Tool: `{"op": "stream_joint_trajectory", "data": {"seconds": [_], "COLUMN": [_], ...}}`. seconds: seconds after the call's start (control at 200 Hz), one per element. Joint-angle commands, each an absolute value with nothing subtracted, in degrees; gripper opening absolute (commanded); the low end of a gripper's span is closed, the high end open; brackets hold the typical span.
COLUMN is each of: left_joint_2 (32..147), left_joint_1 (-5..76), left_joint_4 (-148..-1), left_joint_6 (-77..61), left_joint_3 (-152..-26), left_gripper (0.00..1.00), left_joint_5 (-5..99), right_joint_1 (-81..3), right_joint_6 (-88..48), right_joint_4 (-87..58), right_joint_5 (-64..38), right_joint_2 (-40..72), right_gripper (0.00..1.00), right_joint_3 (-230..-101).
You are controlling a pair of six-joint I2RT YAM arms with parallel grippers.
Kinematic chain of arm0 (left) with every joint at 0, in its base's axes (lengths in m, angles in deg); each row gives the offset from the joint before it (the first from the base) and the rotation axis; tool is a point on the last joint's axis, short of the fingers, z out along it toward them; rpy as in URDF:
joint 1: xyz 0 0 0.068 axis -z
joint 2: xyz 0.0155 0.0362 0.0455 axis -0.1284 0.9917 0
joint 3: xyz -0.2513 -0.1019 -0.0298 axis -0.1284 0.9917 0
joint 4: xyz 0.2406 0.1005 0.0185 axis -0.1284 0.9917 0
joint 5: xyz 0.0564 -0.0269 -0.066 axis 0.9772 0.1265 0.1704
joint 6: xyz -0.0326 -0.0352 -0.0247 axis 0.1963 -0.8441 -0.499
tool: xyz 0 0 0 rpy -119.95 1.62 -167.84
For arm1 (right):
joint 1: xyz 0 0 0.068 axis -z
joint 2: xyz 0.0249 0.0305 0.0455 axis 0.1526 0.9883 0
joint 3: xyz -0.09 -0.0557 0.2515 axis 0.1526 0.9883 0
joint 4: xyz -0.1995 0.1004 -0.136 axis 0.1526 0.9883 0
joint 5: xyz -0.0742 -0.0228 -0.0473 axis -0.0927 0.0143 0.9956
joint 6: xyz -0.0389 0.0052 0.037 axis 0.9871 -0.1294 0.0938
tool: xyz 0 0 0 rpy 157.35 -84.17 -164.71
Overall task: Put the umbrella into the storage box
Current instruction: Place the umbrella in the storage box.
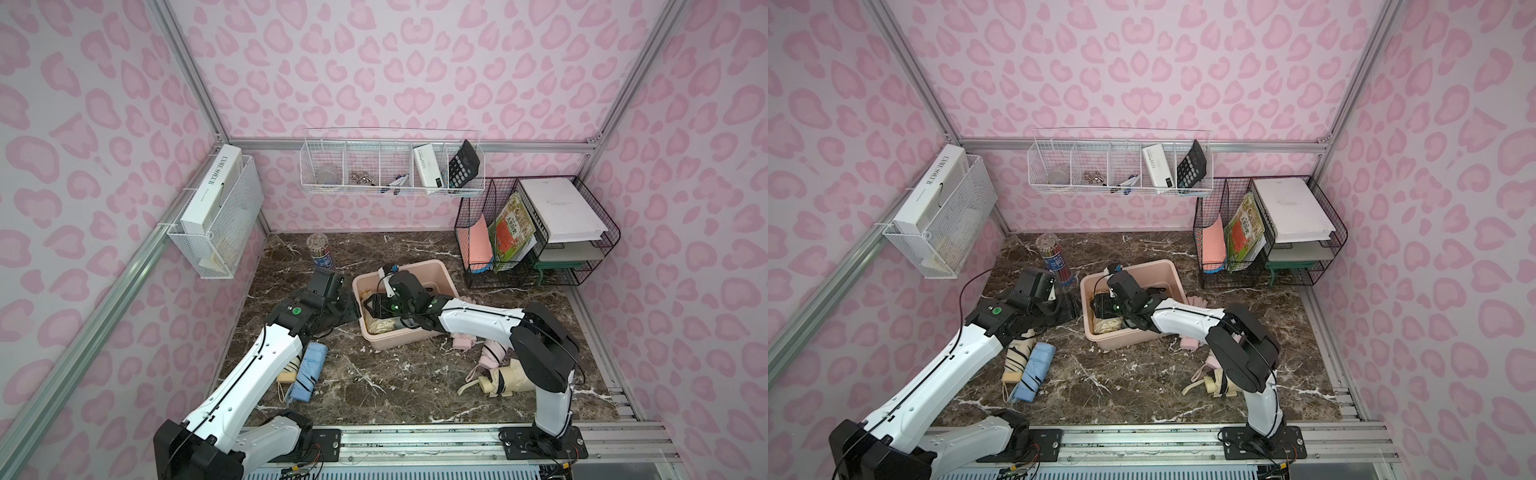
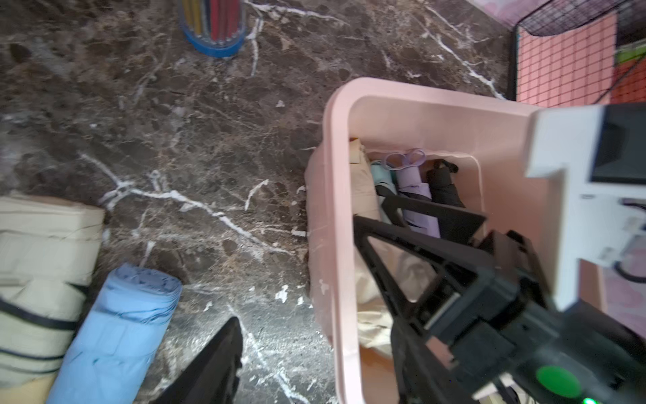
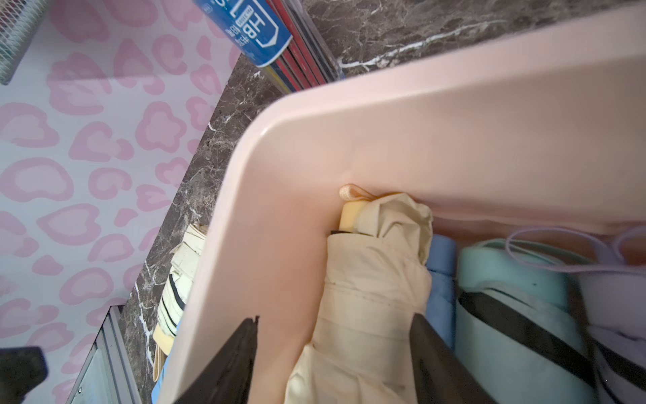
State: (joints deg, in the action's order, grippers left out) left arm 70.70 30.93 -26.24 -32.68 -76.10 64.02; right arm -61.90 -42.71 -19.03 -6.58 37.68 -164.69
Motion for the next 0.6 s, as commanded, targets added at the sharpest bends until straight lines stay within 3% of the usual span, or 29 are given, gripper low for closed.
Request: {"op": "stream_joint_trajectory", "data": {"seconds": [0.0, 0.31, 0.595], "left_joint_2": [68.95, 64.16, 61.56], "left_joint_1": [30.76, 29.71, 27.95], "left_joint_4": [-20.46, -11.76, -9.32], "left_joint_6": [-37.67, -46.93, -53.06], "left_joint_3": [-76.12, -73.27, -68.74], "left_gripper": [0.68, 0.64, 0.65], "left_joint_5": [70.77, 78.27, 77.04], "right_joint_1": [-61.99, -63.57, -64.04], "right_joint_6": [-40.72, -37.14, -35.69], "right_joint_4": [-19.37, -13.95, -9.83], "right_joint_5": [-4.86, -2.45, -7.06], "right_joint_2": [35.19, 28.74, 33.29], "right_gripper": [0.62, 0.46, 0.38], "right_joint_3": [-164.15, -158.52, -160.68]}}
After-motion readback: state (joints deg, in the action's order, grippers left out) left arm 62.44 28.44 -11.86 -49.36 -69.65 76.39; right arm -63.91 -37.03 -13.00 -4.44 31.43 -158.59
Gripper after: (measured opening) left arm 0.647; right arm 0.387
